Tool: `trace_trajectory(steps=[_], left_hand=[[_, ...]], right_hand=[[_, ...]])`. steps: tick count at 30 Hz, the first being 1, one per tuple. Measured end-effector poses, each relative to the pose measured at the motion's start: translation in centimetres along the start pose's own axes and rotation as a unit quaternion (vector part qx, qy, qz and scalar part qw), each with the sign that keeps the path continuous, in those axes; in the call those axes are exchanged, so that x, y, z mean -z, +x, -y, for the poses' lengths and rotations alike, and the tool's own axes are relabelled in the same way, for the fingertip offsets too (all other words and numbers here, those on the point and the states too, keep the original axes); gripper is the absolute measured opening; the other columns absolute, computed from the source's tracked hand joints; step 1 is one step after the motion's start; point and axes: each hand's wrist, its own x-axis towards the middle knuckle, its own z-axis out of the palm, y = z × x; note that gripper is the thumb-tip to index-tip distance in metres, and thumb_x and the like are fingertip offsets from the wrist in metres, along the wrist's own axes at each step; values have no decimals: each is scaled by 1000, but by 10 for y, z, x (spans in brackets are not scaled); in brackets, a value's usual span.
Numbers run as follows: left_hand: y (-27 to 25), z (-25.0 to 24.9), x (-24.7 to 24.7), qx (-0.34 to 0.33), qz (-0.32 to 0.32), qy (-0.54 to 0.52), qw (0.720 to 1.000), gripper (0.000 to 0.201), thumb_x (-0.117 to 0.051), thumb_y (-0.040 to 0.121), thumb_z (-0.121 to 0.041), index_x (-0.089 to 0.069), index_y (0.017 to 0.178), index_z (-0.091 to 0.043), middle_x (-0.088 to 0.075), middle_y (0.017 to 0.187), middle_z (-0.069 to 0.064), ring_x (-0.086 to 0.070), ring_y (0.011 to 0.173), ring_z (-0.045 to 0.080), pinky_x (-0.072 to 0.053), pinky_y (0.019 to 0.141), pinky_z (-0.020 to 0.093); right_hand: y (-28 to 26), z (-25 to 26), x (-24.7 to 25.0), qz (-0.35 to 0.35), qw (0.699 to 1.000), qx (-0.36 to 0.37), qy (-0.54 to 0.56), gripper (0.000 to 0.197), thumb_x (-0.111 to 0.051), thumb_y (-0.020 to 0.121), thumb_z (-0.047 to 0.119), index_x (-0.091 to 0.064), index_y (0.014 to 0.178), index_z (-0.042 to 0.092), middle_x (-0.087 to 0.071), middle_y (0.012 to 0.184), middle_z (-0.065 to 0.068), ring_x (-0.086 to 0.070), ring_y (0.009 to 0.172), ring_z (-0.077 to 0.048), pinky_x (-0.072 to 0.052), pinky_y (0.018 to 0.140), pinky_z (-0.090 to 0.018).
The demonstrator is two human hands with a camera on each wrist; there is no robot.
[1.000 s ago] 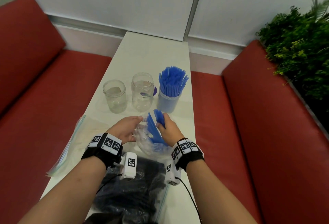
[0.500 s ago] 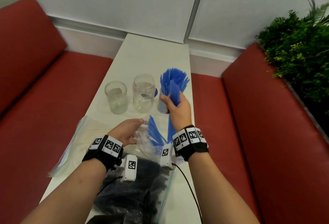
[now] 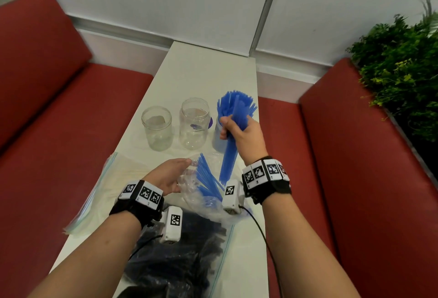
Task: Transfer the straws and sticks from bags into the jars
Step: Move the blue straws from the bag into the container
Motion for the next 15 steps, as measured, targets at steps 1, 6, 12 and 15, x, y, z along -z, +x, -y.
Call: trace_trajectory(steps=[1,6,12,15], left_hand=[[1,-1,-1,-1,1,1,1000,29,-48,107,-29,-67,118,-11,-75,110,16,-74,92,30,-61,80,47],[2,-4,-2,-10,3,7,1000,29,-46,108,-28,-67,118,-12,-75,110,17,-74,91,31,-62,77,48],[1,-5,-5,-14,1,9,1000,28,-47,107,-26,-67,119,-11,-74,105,16,-73,88,31,-61,75,46],[1,-7,-6,-15,-1,12,1000,27,-50,106,-27,-70,113,-11,-74,108,17,-73,87,30,-62,71,44]], right_hand=[[1,-1,-1,9,1000,0,-20,18,-69,95,19,-63,82,8,-61,65,-4,-58,60,-15,-53,64,-24],[-34,-53,-12,37,992,-95,-76,7,-67,95,14,-66,90,9,-68,79,-11,-65,75,-20,-56,83,-35],[-37,-59,-7,82,985,-106,-107,8,-65,96,18,-70,103,21,-75,105,-8,-70,105,-22,-51,102,-39],[-18,-35,2,77,992,-63,-81,8,-60,100,16,-68,98,16,-74,92,-8,-71,93,-23,-55,95,-36]])
